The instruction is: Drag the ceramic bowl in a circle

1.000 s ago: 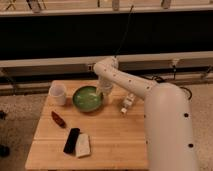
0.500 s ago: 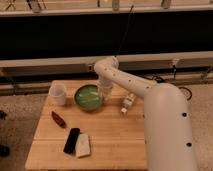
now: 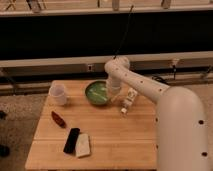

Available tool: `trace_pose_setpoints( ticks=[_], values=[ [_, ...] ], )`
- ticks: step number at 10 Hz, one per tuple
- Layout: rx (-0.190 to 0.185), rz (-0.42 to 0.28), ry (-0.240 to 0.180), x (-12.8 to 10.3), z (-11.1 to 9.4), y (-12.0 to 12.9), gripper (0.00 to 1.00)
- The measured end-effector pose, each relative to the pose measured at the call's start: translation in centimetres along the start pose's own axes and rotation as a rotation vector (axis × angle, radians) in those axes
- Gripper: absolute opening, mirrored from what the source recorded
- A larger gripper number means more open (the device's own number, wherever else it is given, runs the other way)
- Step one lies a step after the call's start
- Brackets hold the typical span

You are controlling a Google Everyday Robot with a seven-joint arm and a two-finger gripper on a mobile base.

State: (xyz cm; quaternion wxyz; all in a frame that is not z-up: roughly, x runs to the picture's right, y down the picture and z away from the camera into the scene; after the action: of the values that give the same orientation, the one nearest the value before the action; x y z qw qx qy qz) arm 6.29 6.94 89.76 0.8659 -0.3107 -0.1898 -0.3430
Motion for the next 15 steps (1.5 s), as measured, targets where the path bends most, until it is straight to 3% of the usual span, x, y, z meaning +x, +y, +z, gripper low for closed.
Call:
trace_pose_setpoints(
  ticks=[3,7,11,15],
  values=[
    [-0.002,-0.013,0.0,-0.3,-0.5,1.5,0.02],
    [-0.013,-0.004,-0.006,1.2,-1.3,5.2,0.02],
    [-0.026,-0.007,-0.004,-1.7,-1.4,5.8,0.02],
    [-0.041,0.008,-0.001,-2.4,-1.6,6.5,0.02]
  ],
)
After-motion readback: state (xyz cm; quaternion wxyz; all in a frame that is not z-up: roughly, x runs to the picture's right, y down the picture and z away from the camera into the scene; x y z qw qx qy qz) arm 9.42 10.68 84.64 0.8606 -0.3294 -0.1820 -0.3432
